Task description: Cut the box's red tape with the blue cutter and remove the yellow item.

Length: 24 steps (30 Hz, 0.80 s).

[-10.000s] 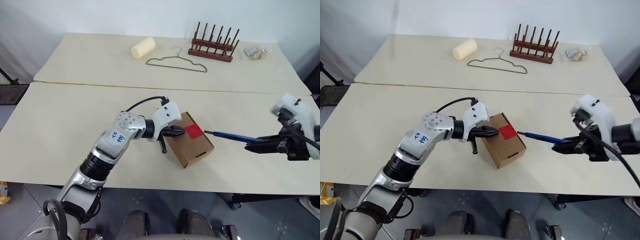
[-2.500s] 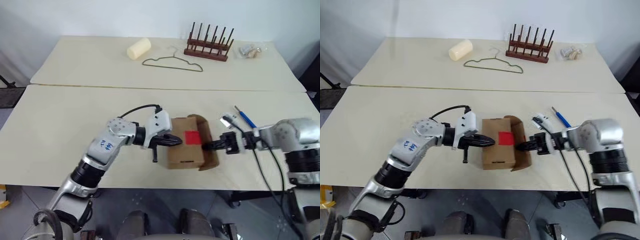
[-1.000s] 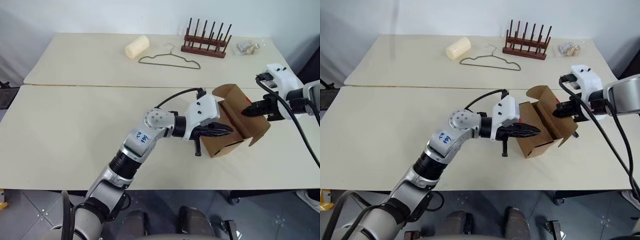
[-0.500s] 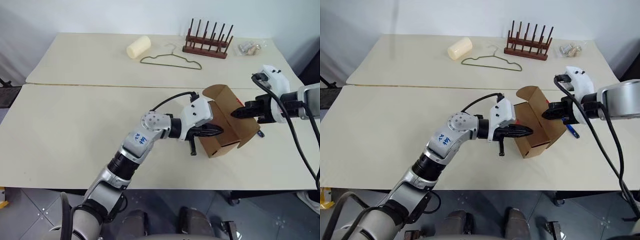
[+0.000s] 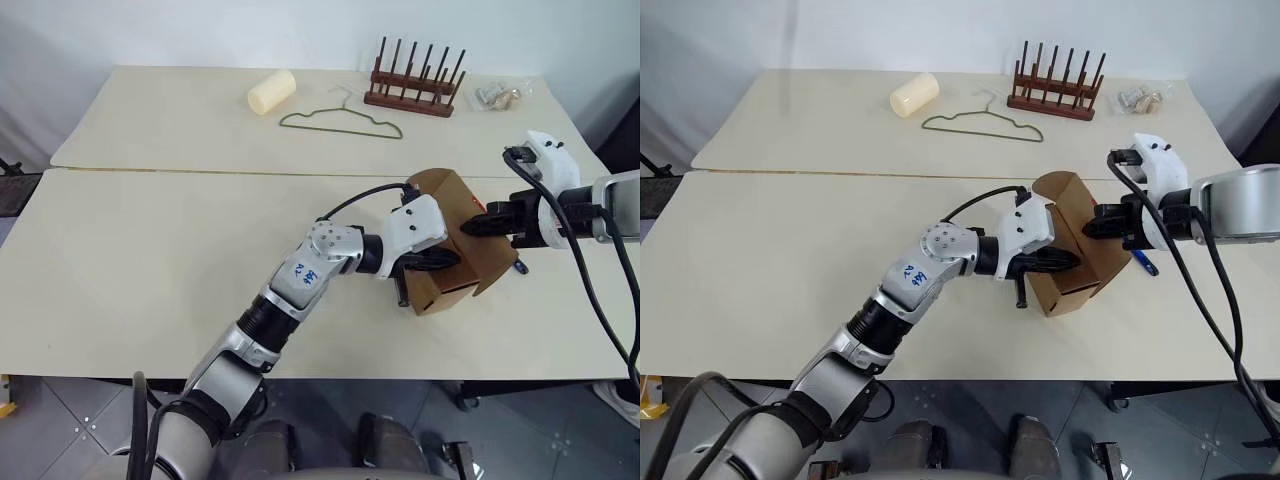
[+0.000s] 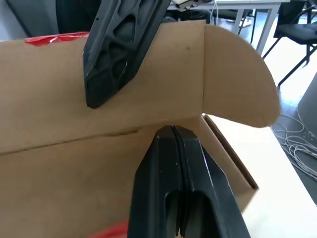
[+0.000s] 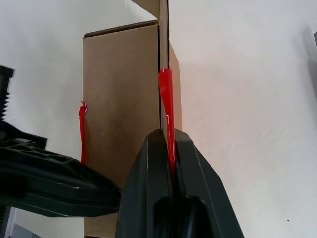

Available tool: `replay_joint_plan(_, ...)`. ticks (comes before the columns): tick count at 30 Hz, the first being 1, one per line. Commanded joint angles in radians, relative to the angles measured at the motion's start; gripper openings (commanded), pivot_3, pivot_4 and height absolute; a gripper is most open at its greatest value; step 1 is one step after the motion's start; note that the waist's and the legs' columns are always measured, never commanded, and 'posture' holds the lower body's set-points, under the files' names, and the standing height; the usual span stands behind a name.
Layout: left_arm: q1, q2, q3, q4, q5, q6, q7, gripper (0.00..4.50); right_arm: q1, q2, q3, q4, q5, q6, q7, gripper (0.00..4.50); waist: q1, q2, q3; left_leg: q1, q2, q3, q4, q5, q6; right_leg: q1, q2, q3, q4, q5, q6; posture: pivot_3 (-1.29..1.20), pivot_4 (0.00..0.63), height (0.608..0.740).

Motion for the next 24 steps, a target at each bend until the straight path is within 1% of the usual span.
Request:
replay_joint_plan(1, -0.002, -0.002, -0.033, -0.023, 0.005, 0.032, -0.036, 0.0, -0.005, -0.011, 0.035, -0.002, -0.052, 0.063, 0.041, 0.04, 0.0, 0.0, 0.0, 0.0, 0.0, 0.0, 0.0, 0.0, 0.0, 0.0, 0.0, 0.0, 0.0, 0.0, 0.0, 0.0, 0.15, 0.74)
replay_joint_plan(4, 0.026, 0.012, -0.056, -0.041, 0.006, 0.089, -0.058, 0.0, -0.031, -0.004, 0.025, 0.017, -0.13, 0.098, 0.089, 0.04, 0.001, 0.0, 0.0, 0.0, 0.0, 0.0, 0.0, 0.0, 0.0, 0.0, 0.0, 0.0, 0.0, 0.0, 0.0, 0.0, 0.15, 0.74)
replay_joint_plan(10, 0.079, 0.01, -0.063, 0.01, 0.047, 0.115, 0.011, 0.0, -0.079, 0.004, 0.008, 0.043, -0.31, 0.167, 0.219, 0.04, 0.009, -0.002, -0.002, 0.0, 0.0, -0.001, 0.001, 0.0, 0.0, 0.001, 0.0, 0.0, 0.0, 0.0, 0.0, 0.0, 0.15, 0.74)
replay_joint_plan(15, 0.136, 0.029, -0.059, 0.026, 0.056, 0.139, 0.049, 0.0, -0.106, -0.046, 0.06, 0.035, -0.524, 0.17, 0.426, 0.04, 0.013, -0.003, -0.004, 0.001, 0.0, -0.001, 0.001, 0.0, 0.0, 0.001, 0.0, 0.0, 0.0, 0.0, 0.0, 0.0, 0.15, 0.74)
replay_joint_plan(19, 0.16, 0.045, -0.055, 0.046, 0.069, 0.136, 0.077, 0.0, -0.11, -0.075, 0.121, 0.002, -0.745, 0.15, 0.634, 0.04, 0.014, -0.003, -0.007, 0.002, 0.0, -0.001, 0.001, 0.0, 0.0, 0.002, 0.0, 0.001, 0.0, 0.0, 0.0, 0.0, 0.15, 0.74)
replay_joint_plan(24, 0.206, 0.077, -0.032, -0.043, 0.044, 0.191, 0.075, 0.0, -0.106, -0.106, 0.217, -0.016, -0.974, 0.05, 0.878, 0.04, 0.013, -0.003, -0.007, 0.005, 0.0, 0.0, 0.001, 0.0, 0.0, 0.005, 0.0, 0.001, 0.0, 0.0, -0.001, 0.0, 0.15, 0.74)
